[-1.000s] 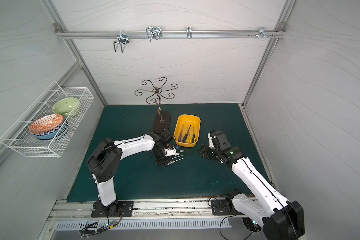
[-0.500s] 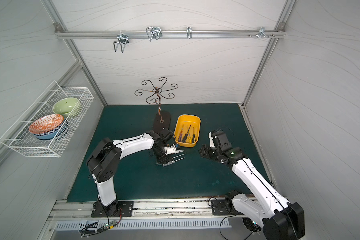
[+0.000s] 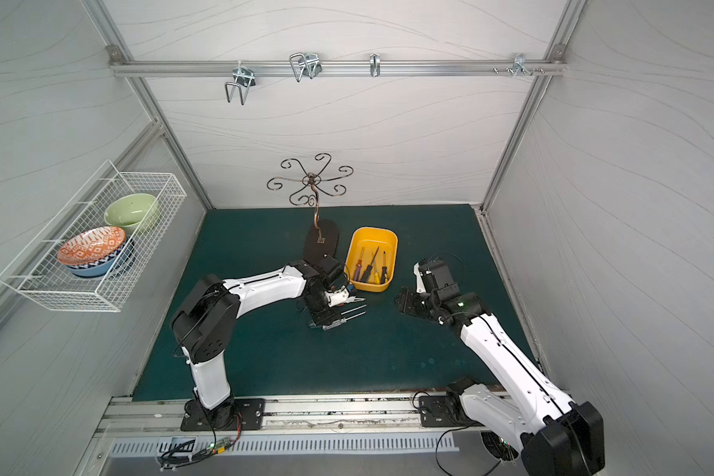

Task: Put the screwdriver on the desktop into the storage box
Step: Pick up the screwdriver from the center of the board.

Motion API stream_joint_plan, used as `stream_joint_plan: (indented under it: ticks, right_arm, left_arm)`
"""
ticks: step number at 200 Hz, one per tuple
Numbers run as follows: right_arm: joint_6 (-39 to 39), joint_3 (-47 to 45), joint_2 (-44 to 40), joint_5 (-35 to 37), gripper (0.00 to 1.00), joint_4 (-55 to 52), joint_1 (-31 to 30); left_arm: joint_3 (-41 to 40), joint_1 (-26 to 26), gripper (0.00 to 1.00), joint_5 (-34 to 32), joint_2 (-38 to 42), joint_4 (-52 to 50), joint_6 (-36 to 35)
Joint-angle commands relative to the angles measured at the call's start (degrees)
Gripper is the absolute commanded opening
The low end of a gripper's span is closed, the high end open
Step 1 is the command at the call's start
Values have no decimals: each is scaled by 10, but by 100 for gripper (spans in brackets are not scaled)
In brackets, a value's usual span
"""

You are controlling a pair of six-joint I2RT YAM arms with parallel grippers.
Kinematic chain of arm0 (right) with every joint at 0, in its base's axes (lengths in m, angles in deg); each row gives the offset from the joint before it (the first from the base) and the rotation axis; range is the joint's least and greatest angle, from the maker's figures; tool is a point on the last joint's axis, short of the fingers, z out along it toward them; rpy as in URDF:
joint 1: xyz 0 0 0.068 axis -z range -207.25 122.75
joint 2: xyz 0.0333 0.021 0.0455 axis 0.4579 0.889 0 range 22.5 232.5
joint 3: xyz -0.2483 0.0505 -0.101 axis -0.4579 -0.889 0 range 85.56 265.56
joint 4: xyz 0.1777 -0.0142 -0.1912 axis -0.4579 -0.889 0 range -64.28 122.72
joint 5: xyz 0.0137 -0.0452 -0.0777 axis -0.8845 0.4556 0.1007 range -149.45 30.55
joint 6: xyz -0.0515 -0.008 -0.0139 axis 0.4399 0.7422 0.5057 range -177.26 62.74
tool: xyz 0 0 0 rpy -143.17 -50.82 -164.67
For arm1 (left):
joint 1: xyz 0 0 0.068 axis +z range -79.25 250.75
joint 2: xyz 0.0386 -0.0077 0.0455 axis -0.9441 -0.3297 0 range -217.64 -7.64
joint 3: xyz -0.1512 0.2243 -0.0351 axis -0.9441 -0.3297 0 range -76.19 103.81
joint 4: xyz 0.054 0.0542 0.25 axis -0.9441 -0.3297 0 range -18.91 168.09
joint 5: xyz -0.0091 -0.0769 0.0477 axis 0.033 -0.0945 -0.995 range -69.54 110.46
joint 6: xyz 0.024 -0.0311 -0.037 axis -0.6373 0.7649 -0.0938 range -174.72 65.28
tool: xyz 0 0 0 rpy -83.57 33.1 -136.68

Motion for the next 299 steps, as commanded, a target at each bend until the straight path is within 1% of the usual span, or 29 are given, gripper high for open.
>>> stream_joint_plan:
  ticks: [1, 26, 97, 109, 143, 171, 204, 237, 251, 279, 299]
  right_arm:
    - [3, -3, -6, 2, 57, 4, 3]
    - [3, -3, -6, 1, 57, 4, 3]
    - [2, -6, -8, 0, 57, 6, 3]
    - [2, -6, -8, 1, 57, 5, 4]
    - [2, -8, -9, 1, 57, 6, 4]
    - [0, -7, -9, 0, 57, 6, 4]
    - [2, -6, -13, 2, 57, 3, 4]
    - [1, -7, -16, 3, 57, 1, 4]
    - [0, -8, -19, 3, 57, 3, 4]
    - [-1, -10, -21, 3, 57, 4, 5]
    - [-1, -10, -24, 2, 56, 5, 6]
  left_arm:
    - [-16, 2, 38, -35, -8, 31, 8]
    - [-15, 10, 35, -33, -5, 26, 9]
    - [-15, 18, 36, -29, -6, 17, 21]
    - [-16, 17, 37, -38, -9, 18, 30]
    - [-29, 2, 42, -76, -4, 30, 53]
    - [-39, -15, 43, -108, -4, 40, 75]
    - [-47, -26, 35, -116, 2, 52, 93]
    - [-56, -32, 22, -107, 22, 55, 104]
    - [-63, -37, 16, -100, 37, 54, 105]
    - [-83, -43, 8, -96, 75, 55, 115]
    - [-95, -43, 0, -95, 103, 51, 125]
